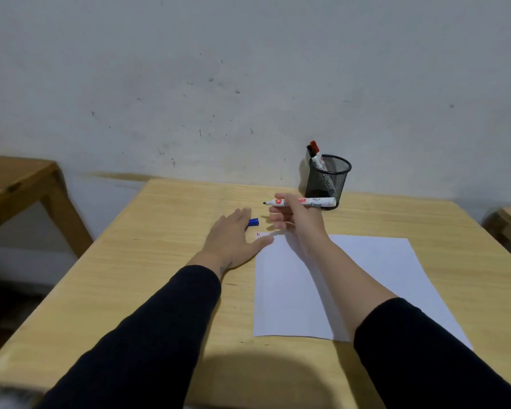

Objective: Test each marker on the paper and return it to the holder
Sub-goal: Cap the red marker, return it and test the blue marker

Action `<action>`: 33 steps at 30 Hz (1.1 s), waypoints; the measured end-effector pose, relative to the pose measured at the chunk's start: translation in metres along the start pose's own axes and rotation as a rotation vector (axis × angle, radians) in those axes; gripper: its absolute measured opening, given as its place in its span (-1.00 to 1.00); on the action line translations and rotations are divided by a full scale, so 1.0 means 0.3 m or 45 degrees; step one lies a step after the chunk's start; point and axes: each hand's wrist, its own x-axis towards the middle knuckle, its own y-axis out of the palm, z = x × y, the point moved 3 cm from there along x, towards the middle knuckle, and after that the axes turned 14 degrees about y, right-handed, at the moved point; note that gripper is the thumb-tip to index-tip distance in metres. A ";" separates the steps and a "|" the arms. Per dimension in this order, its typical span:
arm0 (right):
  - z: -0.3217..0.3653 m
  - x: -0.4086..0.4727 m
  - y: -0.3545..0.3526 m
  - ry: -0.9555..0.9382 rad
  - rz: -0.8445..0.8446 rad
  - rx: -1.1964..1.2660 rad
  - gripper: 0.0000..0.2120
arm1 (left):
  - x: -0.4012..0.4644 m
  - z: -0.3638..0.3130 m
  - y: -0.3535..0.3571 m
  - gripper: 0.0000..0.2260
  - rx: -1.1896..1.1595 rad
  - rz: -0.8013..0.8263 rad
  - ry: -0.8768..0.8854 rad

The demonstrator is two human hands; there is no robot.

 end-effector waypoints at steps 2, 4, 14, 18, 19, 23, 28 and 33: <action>-0.017 0.015 0.009 -0.019 0.005 0.015 -0.89 | -0.002 -0.001 0.008 -0.17 0.054 0.042 0.019; -0.035 0.031 0.004 -0.074 -0.079 -0.114 -0.80 | -0.002 0.001 0.010 -0.14 0.035 0.039 0.018; -0.070 0.070 -0.008 -0.291 -0.351 -0.675 -0.65 | -0.003 -0.003 0.004 -0.15 0.040 0.042 0.012; -0.063 0.061 -0.003 -0.302 -0.351 -0.755 -0.69 | -0.003 -0.008 0.000 -0.15 0.054 0.049 0.006; -0.062 0.059 -0.003 -0.299 -0.344 -0.765 -0.69 | -0.003 -0.009 0.000 -0.15 0.057 0.049 0.004; -0.063 0.060 -0.001 -0.268 -0.347 -0.803 -0.69 | -0.003 -0.010 -0.002 -0.15 0.054 0.044 -0.006; -0.037 0.034 -0.013 -0.138 -0.270 -0.365 -0.76 | -0.007 -0.009 -0.001 -0.16 0.016 0.039 -0.006; 0.033 0.014 -0.053 0.001 -0.140 -0.073 -0.80 | 0.008 -0.006 -0.024 -0.46 -0.175 -0.140 -0.113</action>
